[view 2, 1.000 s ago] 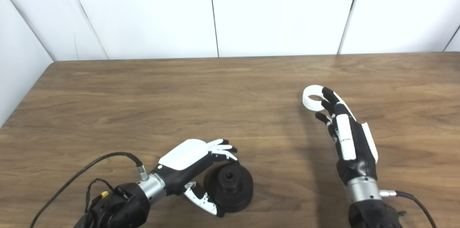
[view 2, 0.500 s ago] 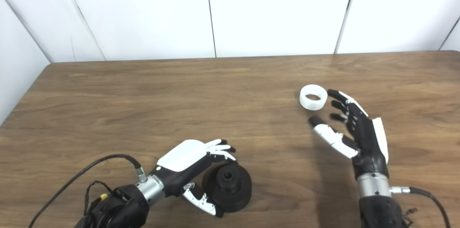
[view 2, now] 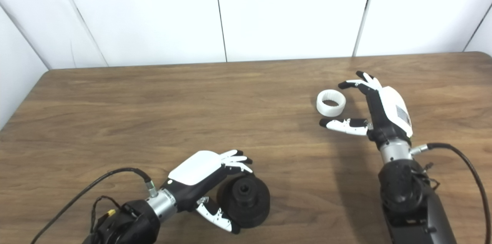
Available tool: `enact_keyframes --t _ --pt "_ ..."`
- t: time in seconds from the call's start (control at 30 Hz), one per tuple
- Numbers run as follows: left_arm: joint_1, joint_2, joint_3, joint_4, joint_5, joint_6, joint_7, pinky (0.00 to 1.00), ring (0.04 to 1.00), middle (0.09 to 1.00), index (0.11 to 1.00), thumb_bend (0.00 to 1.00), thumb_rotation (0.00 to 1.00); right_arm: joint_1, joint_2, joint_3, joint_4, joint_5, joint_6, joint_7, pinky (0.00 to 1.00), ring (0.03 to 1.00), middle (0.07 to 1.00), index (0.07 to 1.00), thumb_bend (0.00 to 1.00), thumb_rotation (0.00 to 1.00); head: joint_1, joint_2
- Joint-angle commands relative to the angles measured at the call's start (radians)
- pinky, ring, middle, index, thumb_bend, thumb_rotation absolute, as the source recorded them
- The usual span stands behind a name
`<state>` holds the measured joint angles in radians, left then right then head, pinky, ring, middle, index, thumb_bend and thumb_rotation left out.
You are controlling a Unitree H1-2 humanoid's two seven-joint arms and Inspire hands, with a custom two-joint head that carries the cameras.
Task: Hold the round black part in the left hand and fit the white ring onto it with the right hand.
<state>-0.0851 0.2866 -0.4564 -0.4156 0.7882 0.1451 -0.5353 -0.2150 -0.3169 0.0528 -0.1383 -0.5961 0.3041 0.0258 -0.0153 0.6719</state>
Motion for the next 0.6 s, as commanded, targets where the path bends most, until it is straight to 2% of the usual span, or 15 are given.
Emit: enact_keyframes --t 0.0,0.1,0.33,0.57 --pt "-0.011 0.000 0.007 0.000 0.010 -0.023 0.024 0.88 0.965 0.906 0.711 0.90 0.25 -0.057 -0.023 0.005 0.010 -0.010 -0.011 0.002 0.96 0.989 0.940 0.715 0.90 0.31 -0.002 -0.001" --pt "-0.003 -0.003 0.008 0.008 0.018 -0.034 0.044 0.87 0.956 0.897 0.700 0.91 0.25 -0.082 -0.020 0.011 0.059 -0.010 -0.014 -0.005 0.96 0.986 0.937 0.706 0.91 0.33 -0.006 -0.001" --pt "-0.002 0.001 0.019 -0.002 0.003 -0.022 0.028 0.87 0.957 0.900 0.705 0.91 0.24 -0.130 -0.016 0.031 0.156 -0.026 -0.044 -0.049 0.98 0.996 0.927 0.723 0.92 0.34 -0.007 -0.008" --pt "0.002 0.003 0.026 -0.001 0.000 -0.026 0.027 0.87 0.958 0.899 0.710 0.90 0.24 -0.168 -0.021 0.039 0.207 -0.019 -0.046 -0.063 0.97 1.000 0.936 0.744 0.91 0.35 -0.011 -0.015"
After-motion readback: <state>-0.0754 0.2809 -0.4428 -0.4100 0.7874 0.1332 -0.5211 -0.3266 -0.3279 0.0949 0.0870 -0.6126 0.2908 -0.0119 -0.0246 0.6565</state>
